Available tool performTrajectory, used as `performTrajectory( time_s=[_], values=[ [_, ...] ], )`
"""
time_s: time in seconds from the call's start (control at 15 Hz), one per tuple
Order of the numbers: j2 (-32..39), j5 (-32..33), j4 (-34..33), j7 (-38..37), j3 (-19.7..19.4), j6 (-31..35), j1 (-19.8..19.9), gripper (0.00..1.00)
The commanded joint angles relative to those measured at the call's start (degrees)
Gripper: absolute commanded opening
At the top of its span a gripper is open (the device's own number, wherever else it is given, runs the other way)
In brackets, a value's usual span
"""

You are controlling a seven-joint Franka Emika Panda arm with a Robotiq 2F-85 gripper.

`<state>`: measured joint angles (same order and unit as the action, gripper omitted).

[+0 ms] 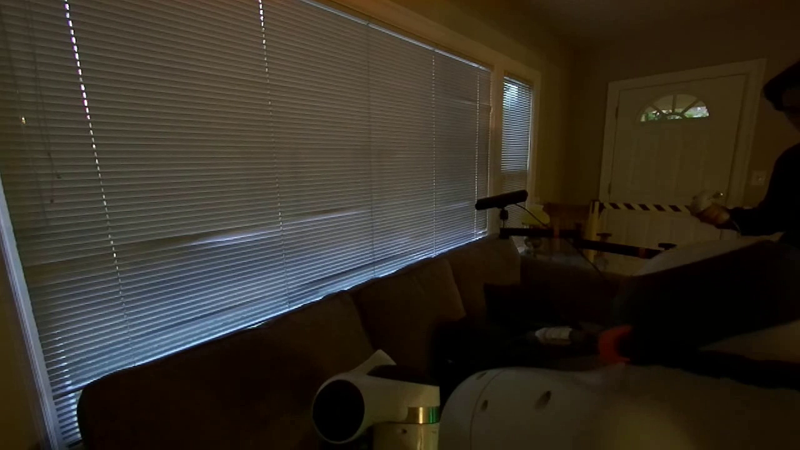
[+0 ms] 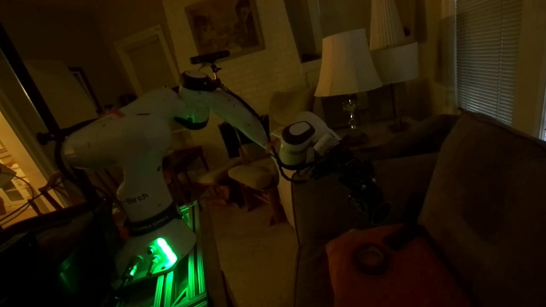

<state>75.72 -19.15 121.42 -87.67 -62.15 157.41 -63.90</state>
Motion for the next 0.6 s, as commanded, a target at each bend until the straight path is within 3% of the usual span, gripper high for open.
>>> performTrajectory(
  time_s=[0.0, 0.53],
  values=[
    [-3.11, 1.50, -0.72, -4.28, 1.77, -1.84, 3.85, 0.02],
    [-8.12, 1.78, -0.67, -9.40, 7.03, -1.40, 12.10, 0.02]
  ],
)
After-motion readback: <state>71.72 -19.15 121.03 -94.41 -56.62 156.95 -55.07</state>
